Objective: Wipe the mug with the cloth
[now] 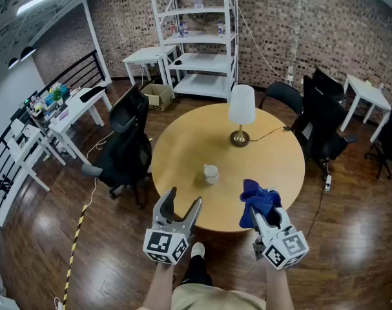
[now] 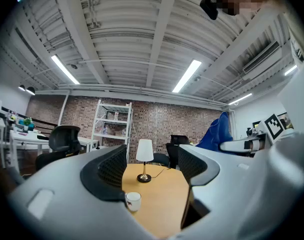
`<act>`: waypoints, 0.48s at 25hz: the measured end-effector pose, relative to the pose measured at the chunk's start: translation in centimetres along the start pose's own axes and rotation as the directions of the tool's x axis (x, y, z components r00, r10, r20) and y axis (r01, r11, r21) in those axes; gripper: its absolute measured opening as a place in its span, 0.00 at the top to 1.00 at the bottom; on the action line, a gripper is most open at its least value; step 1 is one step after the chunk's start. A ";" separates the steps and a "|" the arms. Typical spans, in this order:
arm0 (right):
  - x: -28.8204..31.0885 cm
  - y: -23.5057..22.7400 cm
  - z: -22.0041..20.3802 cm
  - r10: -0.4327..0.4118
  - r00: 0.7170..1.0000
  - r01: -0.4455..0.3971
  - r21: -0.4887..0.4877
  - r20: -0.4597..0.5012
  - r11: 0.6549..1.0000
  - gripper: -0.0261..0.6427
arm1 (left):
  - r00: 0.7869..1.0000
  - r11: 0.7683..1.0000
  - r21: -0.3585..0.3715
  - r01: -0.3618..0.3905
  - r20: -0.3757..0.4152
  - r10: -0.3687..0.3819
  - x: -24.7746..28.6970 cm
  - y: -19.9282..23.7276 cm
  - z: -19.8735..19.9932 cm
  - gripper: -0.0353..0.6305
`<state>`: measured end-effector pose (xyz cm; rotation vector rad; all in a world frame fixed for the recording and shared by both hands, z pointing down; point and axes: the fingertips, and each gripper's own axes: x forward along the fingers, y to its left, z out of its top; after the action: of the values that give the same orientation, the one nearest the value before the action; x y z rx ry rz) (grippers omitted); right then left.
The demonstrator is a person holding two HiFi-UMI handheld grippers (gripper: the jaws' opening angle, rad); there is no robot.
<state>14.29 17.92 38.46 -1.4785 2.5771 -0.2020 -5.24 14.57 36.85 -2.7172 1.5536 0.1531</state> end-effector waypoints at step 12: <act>19.3 -2.2 -1.0 -0.020 0.999 0.021 0.033 -0.029 0.999 0.76 | 0.992 0.993 0.001 0.121 -0.037 -0.121 12.5 14.8 -0.4 0.50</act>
<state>6.33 0.18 38.41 -1.5013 2.5688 -0.2689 -11.61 -3.72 36.79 -2.8178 1.3900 0.0999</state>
